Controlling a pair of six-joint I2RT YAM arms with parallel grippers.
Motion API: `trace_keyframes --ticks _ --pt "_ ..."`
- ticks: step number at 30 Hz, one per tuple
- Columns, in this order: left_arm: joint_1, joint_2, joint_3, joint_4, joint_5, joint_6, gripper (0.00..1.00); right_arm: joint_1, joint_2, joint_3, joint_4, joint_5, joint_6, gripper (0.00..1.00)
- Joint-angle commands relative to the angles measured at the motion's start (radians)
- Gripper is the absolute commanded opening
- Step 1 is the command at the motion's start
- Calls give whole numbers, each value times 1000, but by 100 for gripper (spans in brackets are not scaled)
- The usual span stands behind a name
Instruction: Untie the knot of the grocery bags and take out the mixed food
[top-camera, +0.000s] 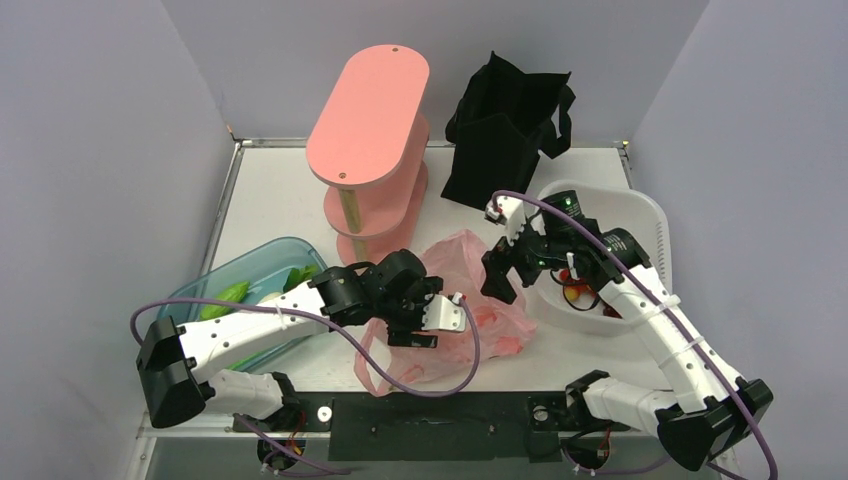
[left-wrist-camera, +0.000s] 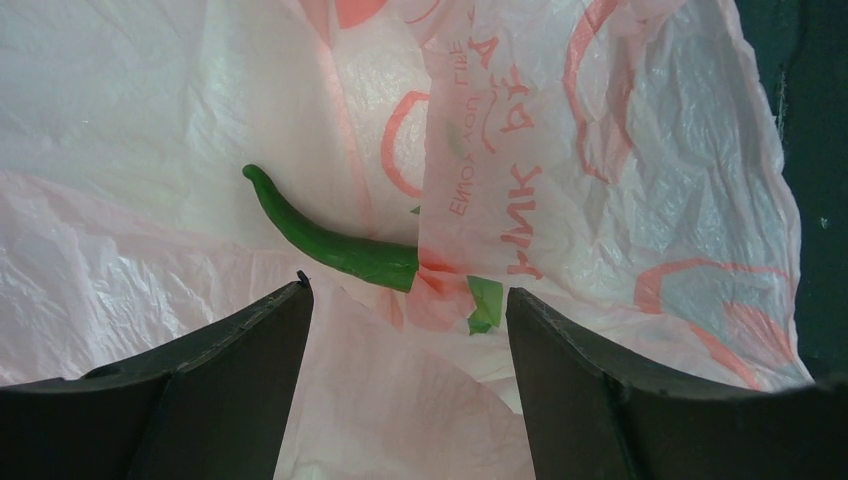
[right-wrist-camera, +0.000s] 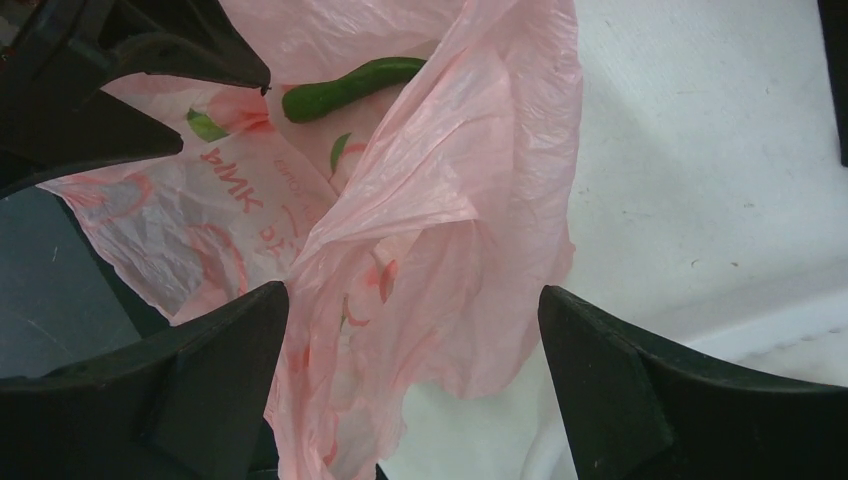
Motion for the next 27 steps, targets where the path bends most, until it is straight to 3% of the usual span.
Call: trace_keyframes --ticks 1,4,8,13,20,24,27 --pt "4 -30 3 -5 -6 24 69 12 -30 29 26 23 -5 91" --pt "4 -28 12 -2 -7 22 69 24 -46 109 33 12 45 91" --pt "4 -25 22 3 -12 21 69 132 -36 219 9 191 156 91" --pt "4 -23 22 10 -1 27 69 236 -60 112 -4 352 103 93" --pt "5 -19 26 -5 -2 35 68 243 -53 0 13 554 37 95" --pt "38 -54 -7 -11 7 29 68 201 -64 -60 -14 426 -14 89" --pt "91 -88 -64 -10 29 61 67 147 -63 -105 -30 302 -26 74"
